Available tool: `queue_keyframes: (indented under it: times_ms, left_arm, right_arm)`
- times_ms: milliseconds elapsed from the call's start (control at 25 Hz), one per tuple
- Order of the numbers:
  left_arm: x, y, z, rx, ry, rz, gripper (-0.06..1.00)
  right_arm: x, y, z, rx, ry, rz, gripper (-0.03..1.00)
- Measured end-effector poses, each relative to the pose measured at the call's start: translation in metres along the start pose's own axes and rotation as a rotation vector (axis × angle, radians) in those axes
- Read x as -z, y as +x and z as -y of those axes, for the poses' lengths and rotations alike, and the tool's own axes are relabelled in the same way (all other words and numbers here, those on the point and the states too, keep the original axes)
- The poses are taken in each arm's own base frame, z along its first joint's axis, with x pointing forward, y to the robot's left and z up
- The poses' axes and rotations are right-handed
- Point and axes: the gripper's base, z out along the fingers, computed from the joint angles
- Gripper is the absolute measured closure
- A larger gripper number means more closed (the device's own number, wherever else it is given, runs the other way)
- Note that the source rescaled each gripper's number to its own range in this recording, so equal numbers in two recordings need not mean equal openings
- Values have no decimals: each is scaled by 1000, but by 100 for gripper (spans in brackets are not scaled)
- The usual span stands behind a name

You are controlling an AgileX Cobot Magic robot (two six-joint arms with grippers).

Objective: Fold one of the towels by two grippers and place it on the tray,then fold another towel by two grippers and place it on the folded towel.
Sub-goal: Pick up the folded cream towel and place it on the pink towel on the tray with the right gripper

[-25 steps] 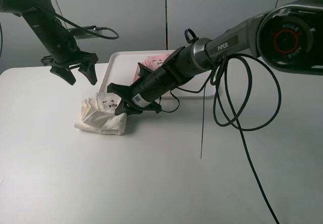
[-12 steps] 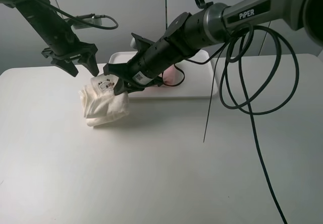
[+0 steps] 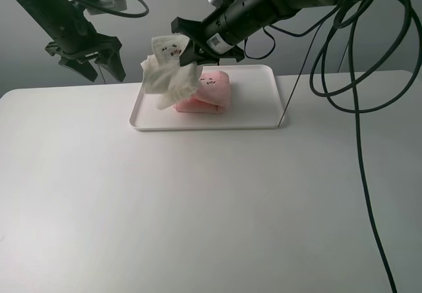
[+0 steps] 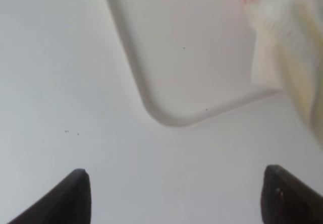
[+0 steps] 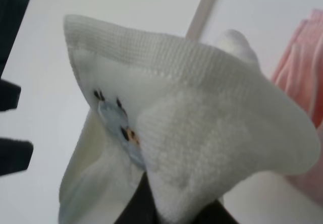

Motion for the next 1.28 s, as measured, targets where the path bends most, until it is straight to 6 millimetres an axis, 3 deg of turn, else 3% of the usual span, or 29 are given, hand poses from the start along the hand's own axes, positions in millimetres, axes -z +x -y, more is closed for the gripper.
queue_keyframes:
  times_ms: [240,560,720,840,1000,1280]
  left_arm:
    - [0,0,0,-3,-2,0,6]
    - [0,0,0,-3,-2,0,6]
    - [0,0,0,-3,-2,0,6]
    - [0,0,0,-3,-2,0,6]
    - [0,0,0,-3,-2,0,6]
    - [0,0,0,-3,-2,0,6]
  right_arm:
    - [18,-21,11,-29,8,69,90]
    - [15,-32,-1,-134,-132,99,90]
    - [25,-46,-12,-151,-193,154,90]
    - [37,-57,-8,-169,-212,197,90]
    - [39,-63,21,-211,-188,209,90]
    - [-19,-29,83,-301,-144,22,90]
